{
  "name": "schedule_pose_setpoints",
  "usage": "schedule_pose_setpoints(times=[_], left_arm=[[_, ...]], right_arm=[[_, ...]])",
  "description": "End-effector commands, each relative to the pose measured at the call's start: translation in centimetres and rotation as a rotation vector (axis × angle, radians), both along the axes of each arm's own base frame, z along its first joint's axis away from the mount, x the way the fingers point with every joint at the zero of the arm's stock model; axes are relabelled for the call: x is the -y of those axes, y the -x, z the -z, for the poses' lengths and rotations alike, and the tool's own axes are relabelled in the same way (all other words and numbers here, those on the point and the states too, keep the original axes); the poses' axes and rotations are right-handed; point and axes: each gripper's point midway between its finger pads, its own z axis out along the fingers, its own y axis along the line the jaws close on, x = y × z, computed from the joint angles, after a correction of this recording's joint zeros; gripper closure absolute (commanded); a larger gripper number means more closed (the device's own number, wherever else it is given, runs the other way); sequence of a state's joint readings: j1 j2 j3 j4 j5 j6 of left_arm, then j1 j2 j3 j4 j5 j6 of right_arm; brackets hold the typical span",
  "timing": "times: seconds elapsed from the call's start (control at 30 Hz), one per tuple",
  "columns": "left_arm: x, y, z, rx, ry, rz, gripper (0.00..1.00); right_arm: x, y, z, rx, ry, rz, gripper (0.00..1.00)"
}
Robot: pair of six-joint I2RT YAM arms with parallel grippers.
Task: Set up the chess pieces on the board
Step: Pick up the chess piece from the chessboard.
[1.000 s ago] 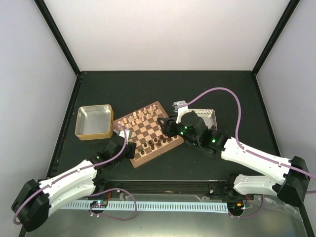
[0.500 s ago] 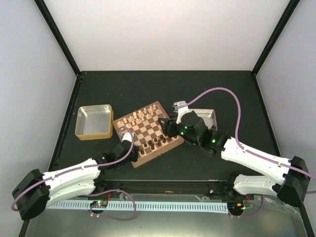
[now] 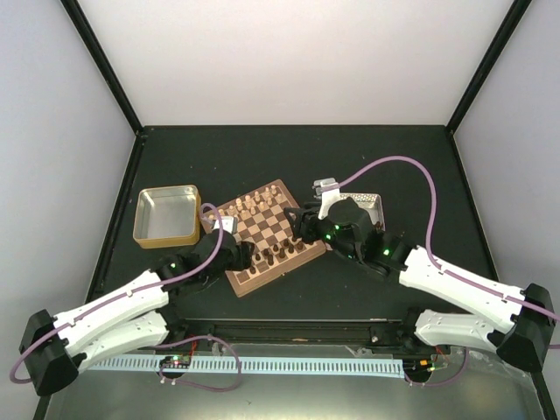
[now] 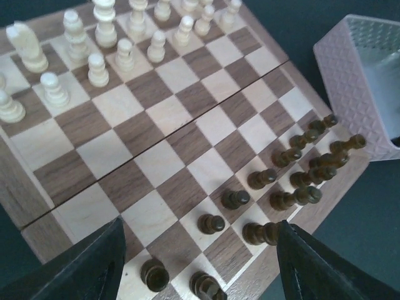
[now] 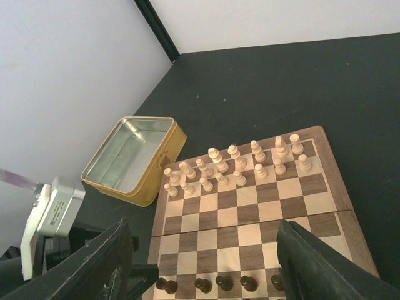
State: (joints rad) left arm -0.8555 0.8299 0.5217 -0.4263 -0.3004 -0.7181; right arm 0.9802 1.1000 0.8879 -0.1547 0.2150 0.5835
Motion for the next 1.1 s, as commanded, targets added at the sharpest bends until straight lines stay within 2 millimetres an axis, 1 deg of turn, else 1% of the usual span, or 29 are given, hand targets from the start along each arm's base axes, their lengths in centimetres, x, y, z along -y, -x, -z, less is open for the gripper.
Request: schedule_pose_setpoints(times=[0.0,0.13,0.2,0.27,0.33,0.43,0.6,0.73,0.87,0.97,1.07], left_arm=[[-0.8,1.7,2.3,-0.189,-0.060,0.012,0.34],[0.0,2.4,3.1,-0.272,-0.057,0.064,0.45],[0.2,2.4,3.6,-0.294,-0.064,0.082,0.47],[0.0,2.4,4.3,-0.324,-0.088,0.077,0.48],[-0.3,2.3,4.9,-0.349,-0.117,0.070,0.53],[-0.4,1.9,5.2,-0.363,-0.132,0.067,0.62],[-0.4,1.3,5.7,-0.400,-0.148,0.067,0.70],[-0.3,0.9,6.2,-0.412,-0.154,0.072,0.73],[-0.4,1.0,6.3,-0.423,-0.167,0.074,0.81],[-0.5,1.3,5.9,-0.427,-0.174,0.090,0.88],[-0.6,2.4,5.5,-0.449,-0.161,0.118,0.91]], right_arm=[[0.7,-0.1,0.1,-0.006,-0.006,0.025,0.37],[0.9,0.0,0.8,-0.022,0.005,0.032,0.37],[0.9,0.0,1.0,-0.026,0.006,0.033,0.37],[1.0,0.0,1.1,-0.029,0.004,0.035,0.37],[1.0,0.0,1.1,-0.030,0.003,0.034,0.37],[0.9,0.0,1.1,-0.030,0.002,0.031,0.37],[1.0,0.0,1.2,-0.031,0.007,0.031,0.37],[1.1,-0.1,1.2,-0.025,0.010,0.035,0.37],[1.2,-0.1,1.1,-0.024,0.013,0.039,0.37],[1.2,-0.2,1.1,-0.022,0.014,0.043,0.37],[1.2,-0.3,1.1,-0.021,0.014,0.046,0.37]])
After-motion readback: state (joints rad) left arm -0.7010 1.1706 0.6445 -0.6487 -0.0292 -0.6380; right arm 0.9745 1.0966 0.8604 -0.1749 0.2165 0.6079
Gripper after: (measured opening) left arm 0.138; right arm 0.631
